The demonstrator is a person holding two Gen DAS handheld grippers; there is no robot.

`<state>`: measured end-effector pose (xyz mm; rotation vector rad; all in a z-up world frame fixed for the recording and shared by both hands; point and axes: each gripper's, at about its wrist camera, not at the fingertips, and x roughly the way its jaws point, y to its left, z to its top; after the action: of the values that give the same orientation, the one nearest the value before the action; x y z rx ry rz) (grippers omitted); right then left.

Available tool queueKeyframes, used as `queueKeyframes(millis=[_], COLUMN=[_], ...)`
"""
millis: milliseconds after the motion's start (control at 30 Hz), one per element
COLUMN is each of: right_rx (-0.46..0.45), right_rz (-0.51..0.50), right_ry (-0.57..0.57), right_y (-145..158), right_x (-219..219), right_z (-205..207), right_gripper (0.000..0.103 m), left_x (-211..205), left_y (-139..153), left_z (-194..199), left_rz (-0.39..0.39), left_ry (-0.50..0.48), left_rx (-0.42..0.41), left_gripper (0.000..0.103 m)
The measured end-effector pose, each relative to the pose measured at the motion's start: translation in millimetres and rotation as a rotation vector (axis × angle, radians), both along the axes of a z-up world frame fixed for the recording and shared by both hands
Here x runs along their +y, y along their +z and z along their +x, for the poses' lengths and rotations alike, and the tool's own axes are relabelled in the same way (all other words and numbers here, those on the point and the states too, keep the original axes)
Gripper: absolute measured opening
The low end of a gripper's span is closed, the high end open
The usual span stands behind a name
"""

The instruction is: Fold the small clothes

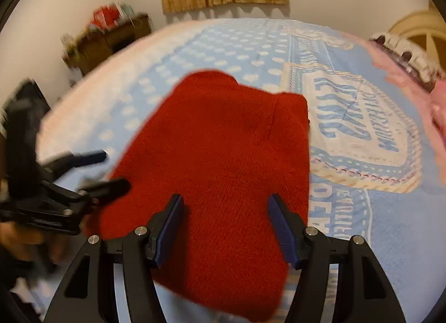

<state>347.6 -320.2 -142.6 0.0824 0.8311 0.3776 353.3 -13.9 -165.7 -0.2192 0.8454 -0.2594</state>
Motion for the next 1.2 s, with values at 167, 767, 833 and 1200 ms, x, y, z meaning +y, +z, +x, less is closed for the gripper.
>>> queueKeyframes(millis=[167, 767, 833, 1200], right_rx=[0.034, 0.248, 0.256, 0.271], right_rz=[0.138, 0.451, 0.473, 0.473], right_ry=[-0.093, -0.042, -0.018, 0.017], right_y=[5, -60, -63, -69], right_x=[-46, -69, -61, -51], right_z=[28, 128, 133, 140], right_gripper=[0.072, 0.077, 0.077, 0.035], left_x=[-4, -13, -14, -16], left_y=[2, -20, -20, -20], left_z=[2, 22, 24, 27], left_rz=[-0.088, -0.193, -0.192, -0.223], left_ry=[-0.040, -0.102, -0.110, -0.172], left_rx=[0.015, 0.096, 0.096, 0.096], left_gripper=[0.103, 0.103, 0.103, 0.075])
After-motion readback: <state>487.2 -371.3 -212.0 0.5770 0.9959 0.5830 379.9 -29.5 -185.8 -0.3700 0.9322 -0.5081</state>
